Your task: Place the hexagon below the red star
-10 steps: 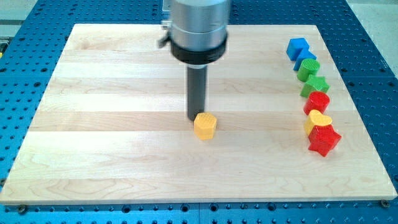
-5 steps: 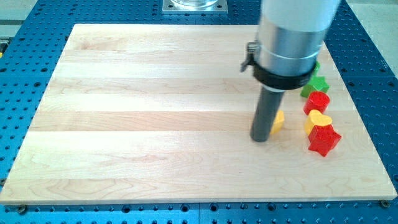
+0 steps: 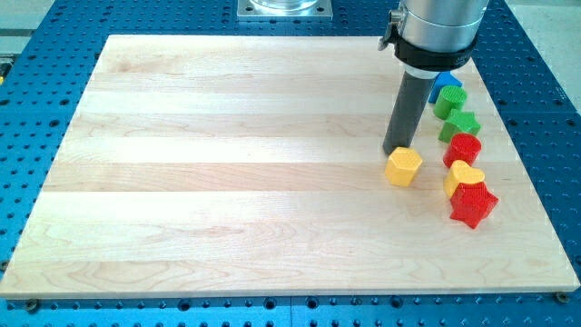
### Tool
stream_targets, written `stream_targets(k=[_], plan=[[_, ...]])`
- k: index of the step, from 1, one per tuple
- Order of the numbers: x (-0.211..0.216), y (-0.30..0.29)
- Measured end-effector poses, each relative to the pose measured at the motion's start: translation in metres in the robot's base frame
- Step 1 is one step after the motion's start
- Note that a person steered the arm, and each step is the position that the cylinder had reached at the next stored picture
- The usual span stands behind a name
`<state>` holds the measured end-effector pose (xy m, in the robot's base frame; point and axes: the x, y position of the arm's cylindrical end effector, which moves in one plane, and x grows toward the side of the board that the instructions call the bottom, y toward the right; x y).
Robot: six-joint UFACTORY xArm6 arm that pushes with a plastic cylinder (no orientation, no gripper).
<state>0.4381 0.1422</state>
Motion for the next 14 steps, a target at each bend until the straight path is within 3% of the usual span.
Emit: stream_targets(k=[1,2,5,8,9,12,14], plan=[[0.013,-0.001],[0.065,-0.001],[0.077,-0.036],[0.093,-0.021],[0.066,-0.02],[0.118,-0.001],[0.119,-0.016]])
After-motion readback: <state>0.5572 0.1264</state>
